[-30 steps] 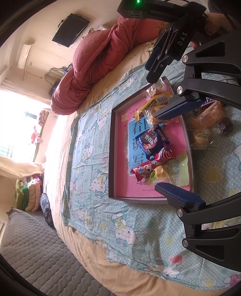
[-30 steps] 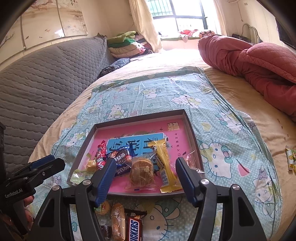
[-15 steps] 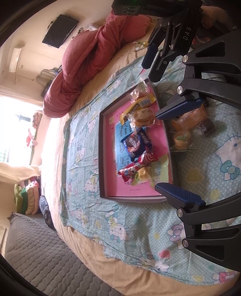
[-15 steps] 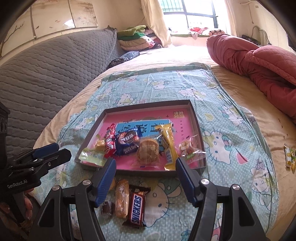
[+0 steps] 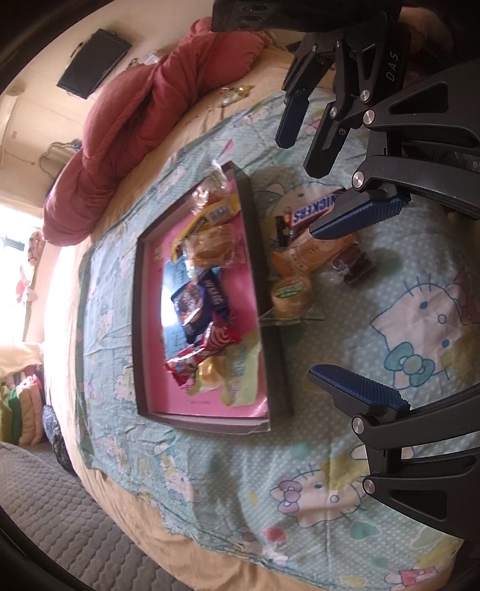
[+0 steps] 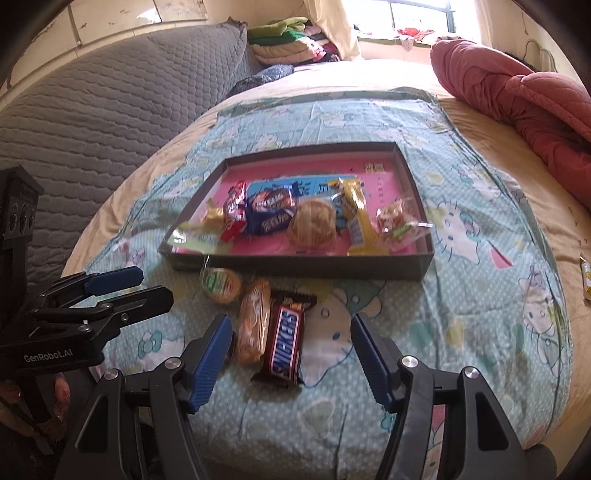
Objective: Organize snacks
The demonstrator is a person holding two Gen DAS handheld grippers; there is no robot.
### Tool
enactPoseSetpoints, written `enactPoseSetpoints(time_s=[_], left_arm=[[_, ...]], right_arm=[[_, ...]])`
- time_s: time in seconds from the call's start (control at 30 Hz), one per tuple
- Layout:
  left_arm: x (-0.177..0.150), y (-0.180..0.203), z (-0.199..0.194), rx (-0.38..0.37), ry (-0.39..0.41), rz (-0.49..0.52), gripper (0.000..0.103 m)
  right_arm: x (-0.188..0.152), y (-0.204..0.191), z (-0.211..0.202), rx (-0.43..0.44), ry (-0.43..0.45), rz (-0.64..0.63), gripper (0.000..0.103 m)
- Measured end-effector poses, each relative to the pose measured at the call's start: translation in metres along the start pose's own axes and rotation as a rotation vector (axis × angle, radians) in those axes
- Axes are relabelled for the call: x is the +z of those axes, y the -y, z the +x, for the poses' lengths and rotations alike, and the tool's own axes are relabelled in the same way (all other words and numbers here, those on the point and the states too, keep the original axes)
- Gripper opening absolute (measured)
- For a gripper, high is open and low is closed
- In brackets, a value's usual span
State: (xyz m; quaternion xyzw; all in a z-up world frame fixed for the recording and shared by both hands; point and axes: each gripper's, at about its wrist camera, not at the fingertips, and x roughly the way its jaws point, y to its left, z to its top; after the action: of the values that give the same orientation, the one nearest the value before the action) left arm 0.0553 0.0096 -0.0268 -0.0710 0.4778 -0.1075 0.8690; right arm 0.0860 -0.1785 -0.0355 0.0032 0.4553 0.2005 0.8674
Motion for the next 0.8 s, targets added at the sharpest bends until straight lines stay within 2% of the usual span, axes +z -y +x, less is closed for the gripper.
enactPoseSetpoints(time_s=[0.33,0.8], left_arm=[[-0.011,0.005,0.017,-0.006,-0.064,0.014,0.072],[-0.017,0.005,0.034,-0.017,-0.111,0.017,0.072]], right_arm=[[-0.024,-0.011,0.027,-0.027,-0.127,-0.087,0.066],[-0.029,-0.010,0.048,-0.067,-0.170,-0.101,0.066]])
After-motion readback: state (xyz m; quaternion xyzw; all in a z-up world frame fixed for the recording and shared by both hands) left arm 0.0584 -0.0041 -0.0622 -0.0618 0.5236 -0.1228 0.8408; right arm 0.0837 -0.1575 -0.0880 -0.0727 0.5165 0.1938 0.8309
